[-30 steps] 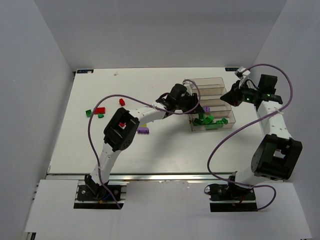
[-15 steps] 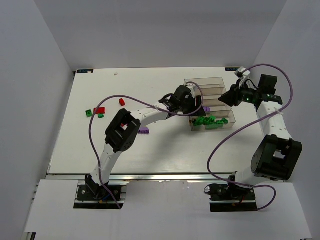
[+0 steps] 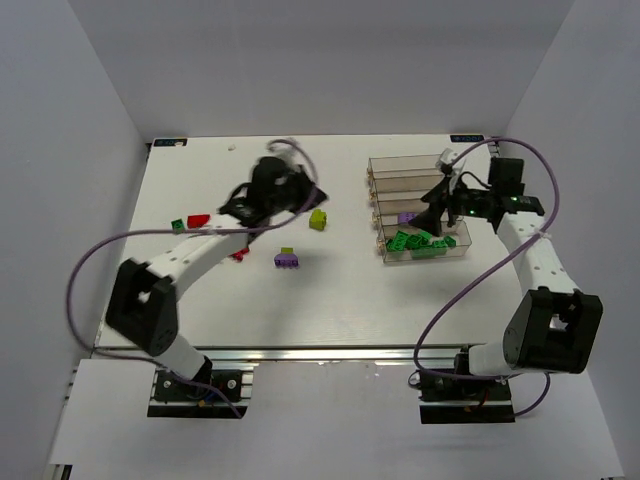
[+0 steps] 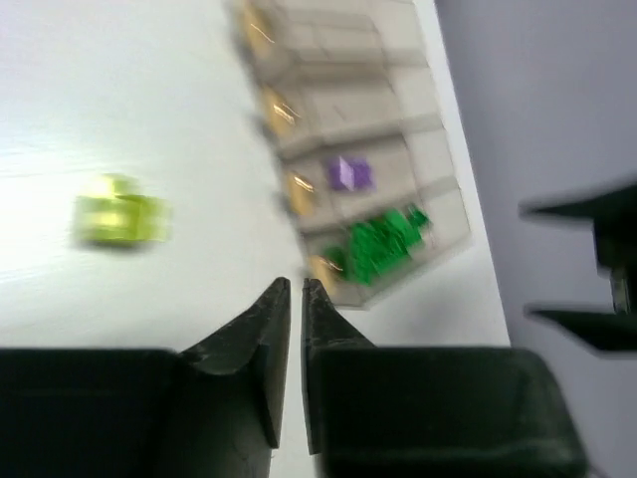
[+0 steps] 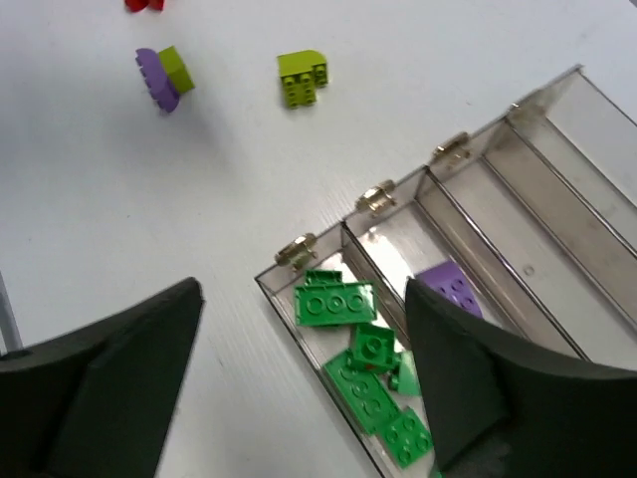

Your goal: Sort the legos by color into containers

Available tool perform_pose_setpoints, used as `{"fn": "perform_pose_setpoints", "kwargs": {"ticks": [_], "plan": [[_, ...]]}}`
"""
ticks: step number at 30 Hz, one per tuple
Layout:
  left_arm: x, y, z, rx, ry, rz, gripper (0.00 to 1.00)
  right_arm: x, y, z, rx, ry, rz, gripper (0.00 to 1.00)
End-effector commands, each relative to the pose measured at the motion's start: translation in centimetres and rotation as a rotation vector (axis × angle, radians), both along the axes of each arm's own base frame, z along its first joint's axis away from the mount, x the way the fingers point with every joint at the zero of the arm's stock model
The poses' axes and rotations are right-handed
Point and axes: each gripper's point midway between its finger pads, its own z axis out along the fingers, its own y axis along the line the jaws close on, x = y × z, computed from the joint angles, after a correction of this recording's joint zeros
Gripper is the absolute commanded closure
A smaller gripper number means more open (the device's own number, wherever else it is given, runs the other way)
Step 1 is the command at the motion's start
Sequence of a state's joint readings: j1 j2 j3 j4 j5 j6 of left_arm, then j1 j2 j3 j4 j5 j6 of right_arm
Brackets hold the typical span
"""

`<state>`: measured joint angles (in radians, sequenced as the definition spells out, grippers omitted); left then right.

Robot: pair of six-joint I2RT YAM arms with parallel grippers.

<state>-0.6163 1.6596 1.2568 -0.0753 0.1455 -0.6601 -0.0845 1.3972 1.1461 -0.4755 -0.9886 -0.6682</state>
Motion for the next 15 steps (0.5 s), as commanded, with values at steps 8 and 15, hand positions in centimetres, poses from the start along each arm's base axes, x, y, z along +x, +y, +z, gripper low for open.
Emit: {"fn": "perform_pose_setpoints", "kwargs": {"ticks": [8, 15], "plan": [[-0.4, 27.2, -4.4, 0.135, 0.274, 0.673, 0.34, -2.4, 8.0, -2.1, -0.053, 0.046, 0.151, 0.56], [-1.8, 36.2, -9.3, 0.286, 0.454, 0.823, 0.28, -1.9, 9.7, -1.5, -0.045, 0.049, 0.173, 0.55]]}}
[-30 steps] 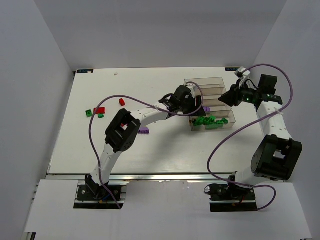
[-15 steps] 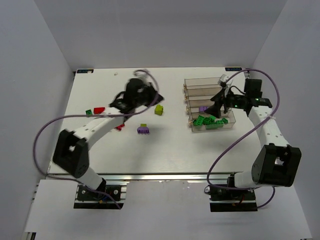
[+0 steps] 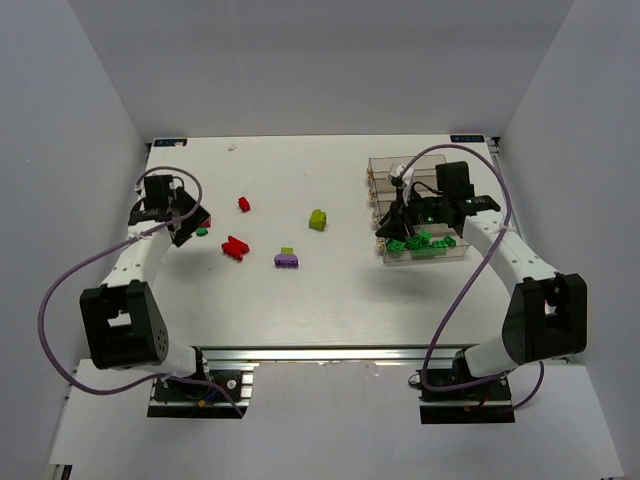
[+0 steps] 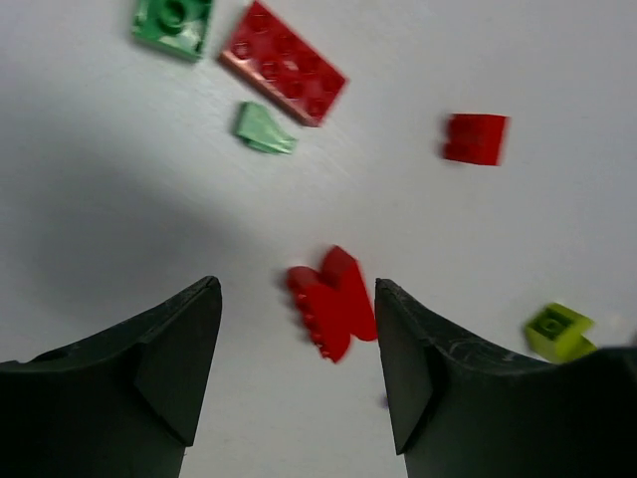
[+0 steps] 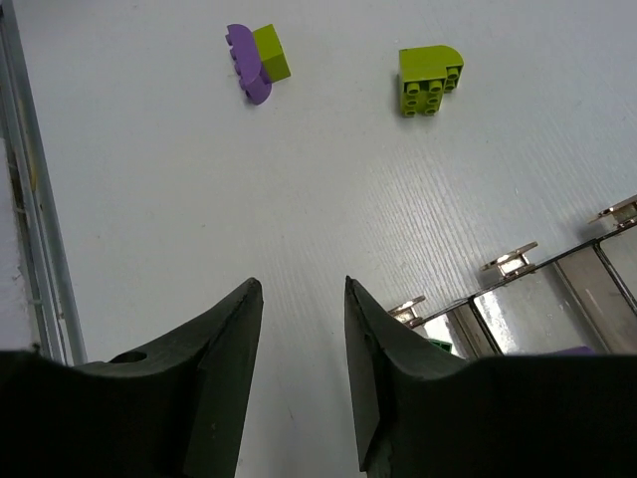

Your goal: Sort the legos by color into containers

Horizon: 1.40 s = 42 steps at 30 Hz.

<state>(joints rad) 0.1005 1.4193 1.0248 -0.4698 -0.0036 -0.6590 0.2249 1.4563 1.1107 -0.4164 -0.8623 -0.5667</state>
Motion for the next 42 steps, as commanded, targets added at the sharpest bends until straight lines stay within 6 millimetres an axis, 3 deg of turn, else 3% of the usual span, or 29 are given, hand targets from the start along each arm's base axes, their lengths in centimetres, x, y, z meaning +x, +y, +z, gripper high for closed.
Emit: {"fn": "perform_pose_setpoints", "kwargs": {"ticks": [1, 10, 18, 23, 36, 42], "plan": [[-1.6, 2.2, -2.5, 0.066, 0.14, -0.017, 0.28, 1.2, 0.7, 2.2, 0.022, -0.066, -0.004, 0.55], [1.3, 3.9, -6.8, 0.13, 0.263, -0.064, 0.25, 1.4, 0.7, 1.7, 0.019, -0.056, -0.014, 0.52], [3.8, 5.4, -7.9, 0.219, 0.297, -0.113, 0.29, 2.0, 0.5, 1.6, 0.01, -0.06, -0.034, 0.51], [4.6, 5.3, -9.1, 0.227, 0.313, -0.175, 0.38, 2.5, 0.6, 2.0, 0.006, -0.073, -0.041, 0.5], [4.8, 3.4, -10.3, 0.238, 0.323, -0.27, 0.38, 2.7, 0.4, 2.0, 0.001, -0.074, -0.05, 0.5], [4.7, 3.5, -10.4, 0.256, 0.328, -0.281, 0.37, 2.4, 0.5, 1.9, 0.001, -0.07, -0.047, 0.5]]}}
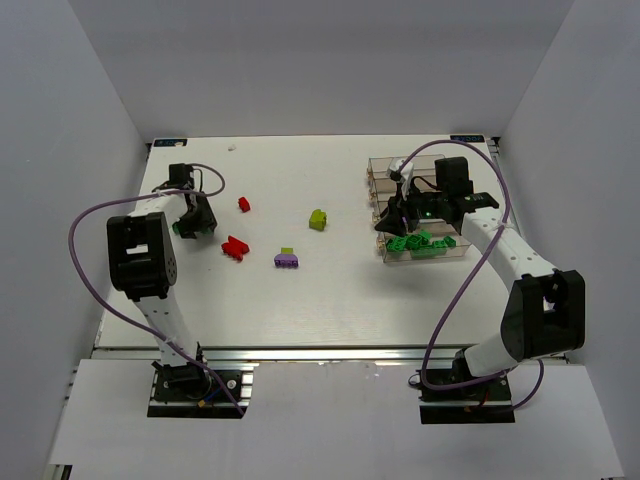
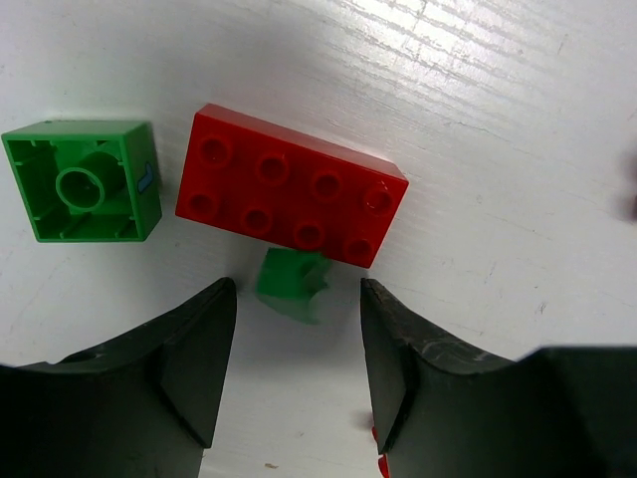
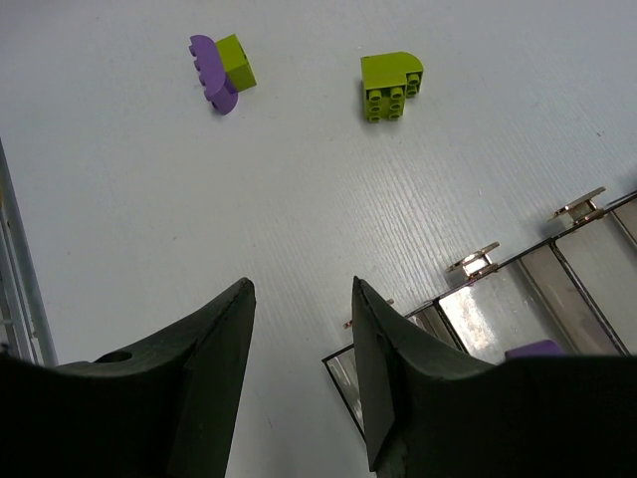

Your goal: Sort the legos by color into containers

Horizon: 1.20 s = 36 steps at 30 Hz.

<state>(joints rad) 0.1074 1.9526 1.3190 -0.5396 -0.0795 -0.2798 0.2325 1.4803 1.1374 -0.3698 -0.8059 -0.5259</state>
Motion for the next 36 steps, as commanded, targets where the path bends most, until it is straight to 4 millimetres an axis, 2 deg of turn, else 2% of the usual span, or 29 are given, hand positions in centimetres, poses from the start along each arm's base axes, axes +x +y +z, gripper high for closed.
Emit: {"fn": "perform_pose_setpoints", "kwargs": {"ticks": [1, 17, 20, 21, 23, 26, 27, 28, 30, 32, 33, 34, 35, 36], "plan": [[0.3, 0.1, 0.7, 0.014, -0.012, -0.021, 0.37, 0.7, 0.4, 1.7, 0.017, -0.05, 0.002, 0.5], [0.2, 0.6, 0.1, 0.047, 0.007, -0.036, 0.46, 0.3, 0.3, 1.5, 0.014, -0.047, 0.002, 0.5], [-0.2, 0.8, -0.1, 0.057, 0.02, -0.035, 0.56, 0.4, 0.3, 1.6, 0.014, -0.049, 0.001, 0.5], [-0.2, 0.9, 0.0, 0.058, 0.017, -0.035, 0.64, 0.3, 0.3, 1.6, 0.015, -0.048, 0.002, 0.5], [-0.3, 0.6, 0.1, 0.043, 0.012, -0.034, 0.72, 0.4, 0.3, 1.7, 0.015, -0.05, 0.002, 0.5], [-0.1, -0.2, 1.5, 0.014, -0.037, -0.033, 0.84, 0.6, 0.3, 1.9, 0.015, -0.054, -0.003, 0.5], [-0.3, -0.5, 2.5, 0.002, -0.064, -0.03, 0.88, 0.6, 0.3, 2.1, 0.017, -0.057, -0.004, 0.5], [-0.4, -0.9, 3.1, -0.007, -0.079, -0.035, 0.95, 0.6, 0.2, 2.3, 0.017, -0.062, -0.009, 0.5], [-0.4, -2.8, 4.7, -0.056, -0.128, -0.073, 0.97, 0.8, -0.2, 2.5, 0.008, -0.072, -0.029, 0.52], [-0.5, -6.4, 7.1, -0.145, -0.213, -0.144, 1.0, 1.0, -0.7, 3.3, 0.009, -0.098, -0.051, 0.61], [-1.3, -8.8, 8.4, -0.242, -0.254, -0.181, 1.0, 1.7, -1.6, 3.9, 0.013, -0.113, -0.099, 0.81], [-1.3, -12.8, 9.7, -0.294, -0.306, -0.268, 1.0, 2.1, -2.2, 4.4, 0.022, -0.122, -0.126, 0.95], [-2.1, -15.4, 10.1, -0.381, -0.316, -0.3, 1.0, 3.0, -3.5, 5.5, 0.05, -0.132, -0.197, 1.0], [-2.0, -17.4, 11.6, -0.421, -0.361, -0.34, 1.0, 3.8, -4.4, 5.7, 0.051, -0.154, -0.224, 1.0]]}}
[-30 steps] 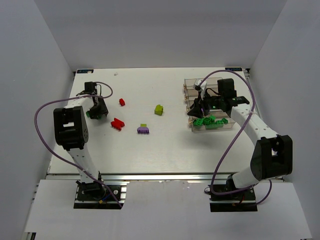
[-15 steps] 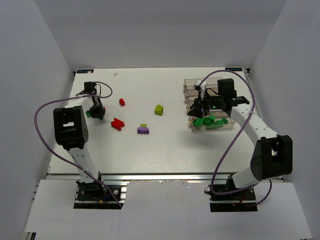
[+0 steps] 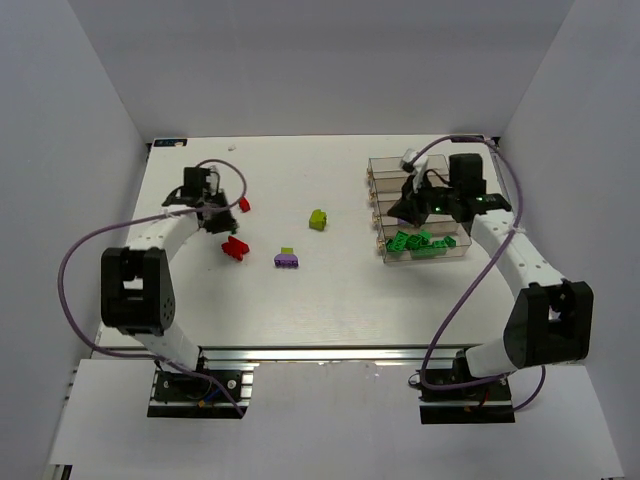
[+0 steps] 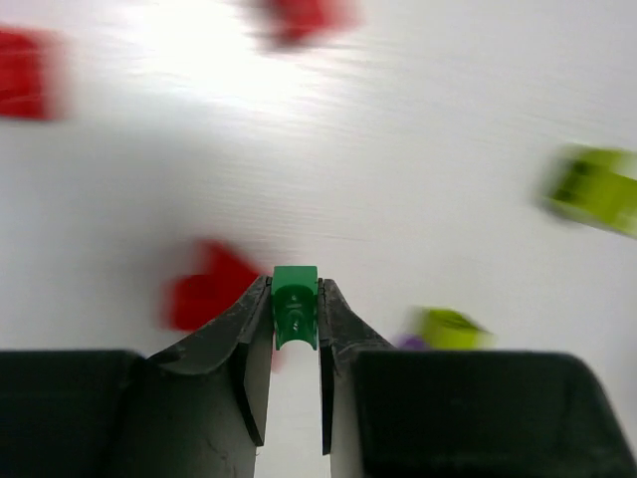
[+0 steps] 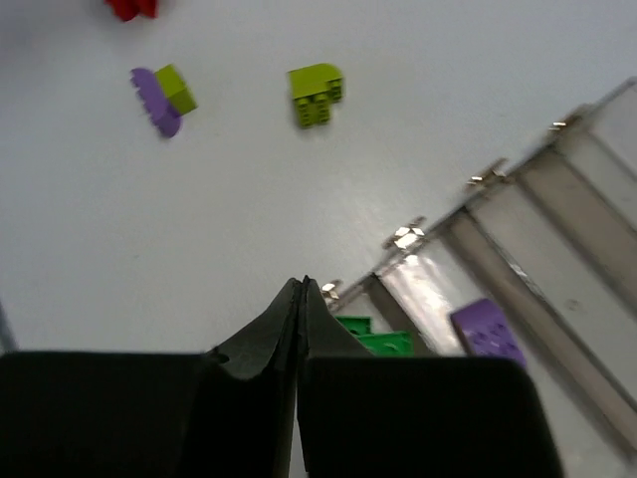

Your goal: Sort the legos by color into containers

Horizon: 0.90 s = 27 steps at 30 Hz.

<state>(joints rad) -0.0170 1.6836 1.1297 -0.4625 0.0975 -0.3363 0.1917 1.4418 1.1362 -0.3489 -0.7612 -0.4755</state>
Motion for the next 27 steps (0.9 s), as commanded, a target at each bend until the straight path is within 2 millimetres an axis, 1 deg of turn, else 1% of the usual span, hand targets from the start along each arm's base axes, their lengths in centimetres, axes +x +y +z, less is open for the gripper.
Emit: {"fn": "perform_pose_setpoints", "kwargs": {"ticks": [1, 2, 3, 4, 5, 6, 7, 8, 10, 11, 12, 13, 14, 15, 16, 17, 18, 19, 21, 22, 24, 25, 26, 27], "plan": [[-0.6, -12.3, 6.8, -0.288, -0.207, -0.253, 1.0, 2.8, -3.2, 5.1, 0.078, -0.121, -0.165, 1.0], [-0.2, -14.3, 8.4, -0.331, -0.274, -0.295, 1.0, 3.0, -3.8, 5.5, 0.1, -0.125, -0.177, 1.0], [-0.5, -16.4, 9.2, -0.374, -0.293, -0.333, 1.0, 3.4, -5.2, 5.9, 0.112, -0.131, -0.211, 1.0], [-0.9, -18.5, 9.9, -0.433, -0.298, -0.356, 1.0, 3.6, -5.6, 6.4, 0.121, -0.145, -0.222, 1.0], [-1.2, -22.2, 10.9, -0.476, -0.325, -0.436, 1.0, 3.5, -5.6, 6.4, 0.132, -0.134, -0.226, 1.0], [-1.6, -24.3, 11.2, -0.498, -0.321, -0.48, 1.0, 4.0, -7.3, 6.6, 0.134, -0.142, -0.27, 1.0], [-1.6, -26.0, 11.2, -0.498, -0.317, -0.512, 1.0, 4.0, -7.7, 6.9, 0.138, -0.157, -0.28, 1.0], [-1.9, -29.4, 11.2, -0.506, -0.299, -0.578, 1.0, 4.0, -8.4, 6.8, 0.147, -0.15, -0.304, 1.0], [-2.3, -32.7, 11.1, -0.52, -0.287, -0.64, 1.0, 3.8, -9.0, 7.2, 0.16, -0.162, -0.319, 1.0], [-3.3, -34.8, 10.6, -0.52, -0.266, -0.685, 1.0, 3.7, -9.3, 7.3, 0.165, -0.163, -0.324, 1.0], [-2.4, -36.7, 10.3, -0.513, -0.268, -0.711, 1.0, 3.7, -9.7, 7.3, 0.171, -0.156, -0.337, 1.0], [-3.3, -38.4, 9.7, -0.505, -0.243, -0.744, 1.0, 3.5, -9.9, 7.5, 0.174, -0.16, -0.339, 1.0], [-3.1, -39.2, 9.3, -0.494, -0.238, -0.754, 1.0, 3.4, -10.0, 7.4, 0.176, -0.156, -0.343, 1.0], [-2.2, -40.7, 9.2, -0.488, -0.251, -0.766, 1.0, 3.2, -10.3, 7.3, 0.176, -0.154, -0.348, 1.0], [-2.7, -41.6, 8.6, -0.477, -0.23, -0.777, 0.99, 3.0, -10.4, 7.4, 0.176, -0.159, -0.349, 1.0], [-2.4, -42.2, 8.3, -0.47, -0.225, -0.778, 0.99, 2.8, -10.4, 7.3, 0.177, -0.159, -0.349, 1.0], [-1.8, -43.1, 9.3, -0.471, -0.251, -0.781, 0.98, 2.7, -10.6, 7.2, 0.174, -0.159, -0.351, 1.0], [-1.9, -43.6, 7.6, -0.456, -0.219, -0.783, 0.97, 2.4, -10.5, 7.2, 0.173, -0.162, -0.352, 1.0], [-1.9, -44.4, 7.3, -0.452, -0.216, -0.788, 0.94, 2.2, -10.6, 7.1, 0.171, -0.165, -0.352, 1.0], [-2.1, -45.1, 7.0, -0.447, -0.21, -0.795, 0.9, 2.1, -10.6, 6.9, 0.169, -0.163, -0.353, 1.0], [-2.1, -45.5, 6.5, -0.428, -0.204, -0.798, 0.85, 2.0, -10.7, 6.8, 0.168, -0.161, -0.355, 1.0], [-2.2, -46.0, 7.0, -0.429, -0.208, -0.806, 0.82, 2.0, -10.7, 6.8, 0.167, -0.161, -0.354, 1.0], [-2.3, -46.3, 6.1, -0.424, -0.193, -0.808, 0.75, 2.0, -10.7, 6.7, 0.166, -0.159, -0.354, 1.0], [-2.3, -46.4, 6.0, -0.42, -0.191, -0.808, 0.71, 2.0, -10.7, 6.6, 0.166, -0.157, -0.354, 1.0]]}}
